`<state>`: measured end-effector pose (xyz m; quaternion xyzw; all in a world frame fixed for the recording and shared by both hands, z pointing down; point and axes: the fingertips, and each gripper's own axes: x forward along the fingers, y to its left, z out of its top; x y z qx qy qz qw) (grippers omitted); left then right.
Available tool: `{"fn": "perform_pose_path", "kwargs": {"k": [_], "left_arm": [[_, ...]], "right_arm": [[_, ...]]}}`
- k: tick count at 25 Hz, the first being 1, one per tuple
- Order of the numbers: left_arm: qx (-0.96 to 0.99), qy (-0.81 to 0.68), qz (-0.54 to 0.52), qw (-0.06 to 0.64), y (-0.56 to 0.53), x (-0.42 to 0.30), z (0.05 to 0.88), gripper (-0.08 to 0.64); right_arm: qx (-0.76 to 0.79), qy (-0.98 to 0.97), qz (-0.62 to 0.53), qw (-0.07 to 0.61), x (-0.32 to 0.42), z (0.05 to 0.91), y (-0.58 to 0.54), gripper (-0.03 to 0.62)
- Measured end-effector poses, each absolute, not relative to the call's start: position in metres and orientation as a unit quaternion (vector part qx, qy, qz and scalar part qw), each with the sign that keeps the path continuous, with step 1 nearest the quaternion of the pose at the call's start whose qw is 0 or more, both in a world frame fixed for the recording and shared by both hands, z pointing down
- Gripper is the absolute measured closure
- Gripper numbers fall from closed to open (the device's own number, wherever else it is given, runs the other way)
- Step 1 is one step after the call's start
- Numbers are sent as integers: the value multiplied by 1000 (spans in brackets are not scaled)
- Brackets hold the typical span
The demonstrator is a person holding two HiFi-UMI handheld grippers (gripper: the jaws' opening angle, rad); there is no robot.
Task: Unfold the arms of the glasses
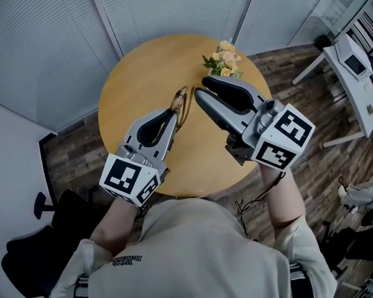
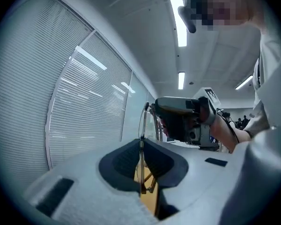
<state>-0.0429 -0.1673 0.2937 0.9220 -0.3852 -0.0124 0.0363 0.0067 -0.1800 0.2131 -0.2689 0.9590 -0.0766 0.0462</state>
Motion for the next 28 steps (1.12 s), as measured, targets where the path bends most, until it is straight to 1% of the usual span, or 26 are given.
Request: {"fn": "perform_pose_path", "kwargs": {"k": [4, 10, 13, 16, 22, 28], "left_arm": [[926, -375, -9, 39, -164, -40, 298, 518], [928, -371, -5, 39, -163, -40, 298, 518], [929, -368, -2, 40, -161, -39, 300, 518], [928, -369, -4, 45, -162, -41, 303, 518], [922, -383, -14, 54, -167, -47, 301, 518], [911, -409, -18, 43, -179, -63, 291, 518]], "right_arm": [[-244, 962, -107, 59, 3, 216, -180, 485], [-230, 965, -119, 43, -3, 227, -182, 486], [-219, 968, -120, 41, -7, 231, -177, 523], [-216, 968, -122, 44, -6, 232, -176, 529], [-224, 968, -107, 32, 0, 233, -174, 529], [-247, 963, -104, 20, 14, 242, -169, 528]]}}
